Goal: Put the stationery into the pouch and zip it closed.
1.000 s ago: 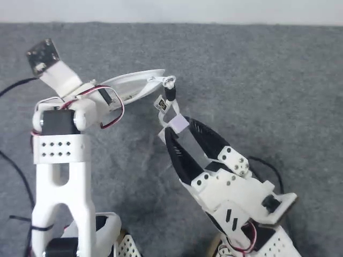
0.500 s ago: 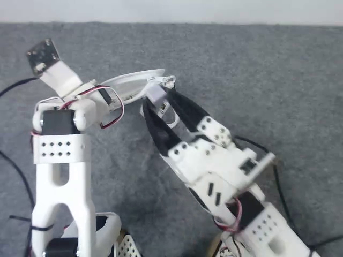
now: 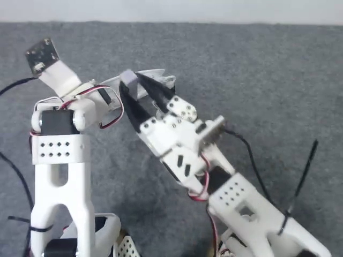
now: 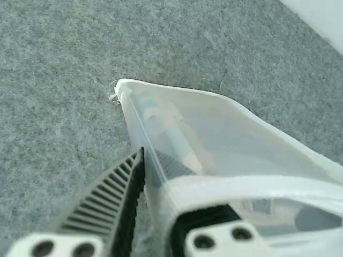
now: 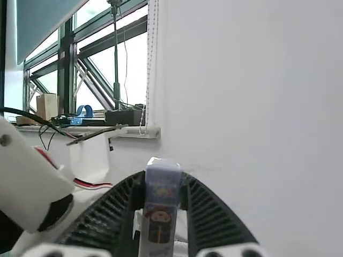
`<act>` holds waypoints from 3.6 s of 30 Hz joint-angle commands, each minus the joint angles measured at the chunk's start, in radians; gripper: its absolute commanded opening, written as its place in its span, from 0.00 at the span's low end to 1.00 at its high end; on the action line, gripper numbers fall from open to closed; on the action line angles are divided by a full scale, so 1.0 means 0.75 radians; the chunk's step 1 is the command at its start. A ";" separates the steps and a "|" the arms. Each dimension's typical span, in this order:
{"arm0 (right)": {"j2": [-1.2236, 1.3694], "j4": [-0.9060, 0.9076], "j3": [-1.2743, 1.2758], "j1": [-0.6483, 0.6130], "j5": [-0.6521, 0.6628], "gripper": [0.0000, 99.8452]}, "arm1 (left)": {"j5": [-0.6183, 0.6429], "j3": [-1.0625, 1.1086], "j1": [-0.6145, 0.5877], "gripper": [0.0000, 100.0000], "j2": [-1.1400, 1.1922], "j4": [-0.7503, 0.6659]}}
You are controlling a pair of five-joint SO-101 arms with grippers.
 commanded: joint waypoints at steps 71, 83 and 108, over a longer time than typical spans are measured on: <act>0.077 0.091 0.383 0.034 0.432 0.19 | -0.010 0.019 0.004 0.01 -0.045 -0.045; -0.328 0.623 0.397 0.038 0.194 0.19 | -0.010 0.021 0.004 0.01 -0.045 -0.045; -0.660 1.071 0.407 0.195 0.115 0.19 | -0.010 0.021 0.004 0.01 -0.047 -0.045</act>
